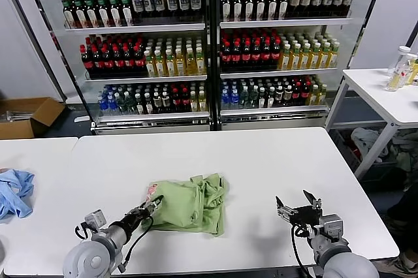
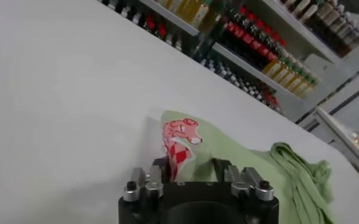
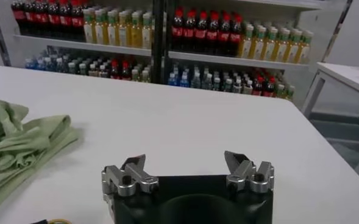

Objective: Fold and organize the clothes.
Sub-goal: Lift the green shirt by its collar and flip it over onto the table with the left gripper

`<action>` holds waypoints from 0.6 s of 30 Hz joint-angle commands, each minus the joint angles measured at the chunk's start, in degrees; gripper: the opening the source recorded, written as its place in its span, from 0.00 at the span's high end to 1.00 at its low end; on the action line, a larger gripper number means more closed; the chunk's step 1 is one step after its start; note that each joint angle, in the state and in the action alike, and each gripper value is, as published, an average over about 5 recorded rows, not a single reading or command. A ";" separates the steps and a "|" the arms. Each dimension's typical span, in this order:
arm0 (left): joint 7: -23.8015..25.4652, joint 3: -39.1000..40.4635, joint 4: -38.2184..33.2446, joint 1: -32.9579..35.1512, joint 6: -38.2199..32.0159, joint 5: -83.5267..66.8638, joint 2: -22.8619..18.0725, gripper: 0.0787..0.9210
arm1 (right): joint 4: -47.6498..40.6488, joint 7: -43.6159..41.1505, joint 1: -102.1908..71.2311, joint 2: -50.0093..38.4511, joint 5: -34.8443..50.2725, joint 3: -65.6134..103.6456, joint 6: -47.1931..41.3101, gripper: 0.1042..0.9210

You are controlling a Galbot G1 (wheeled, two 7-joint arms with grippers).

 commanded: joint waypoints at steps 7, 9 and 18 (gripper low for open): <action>0.71 -2.29 0.88 -0.49 -2.19 -10.22 -1.47 0.78 | 0.89 0.09 -0.82 0.07 0.05 0.61 -0.13 0.12; 0.81 -2.58 0.79 -0.47 -2.39 -11.33 -1.71 0.85 | 1.07 0.10 -0.90 0.09 0.05 0.67 -0.17 0.12; 0.29 -9.49 -1.64 0.30 -3.13 -16.19 -1.53 0.98 | 1.66 0.12 -1.41 0.05 0.12 1.04 -0.19 0.12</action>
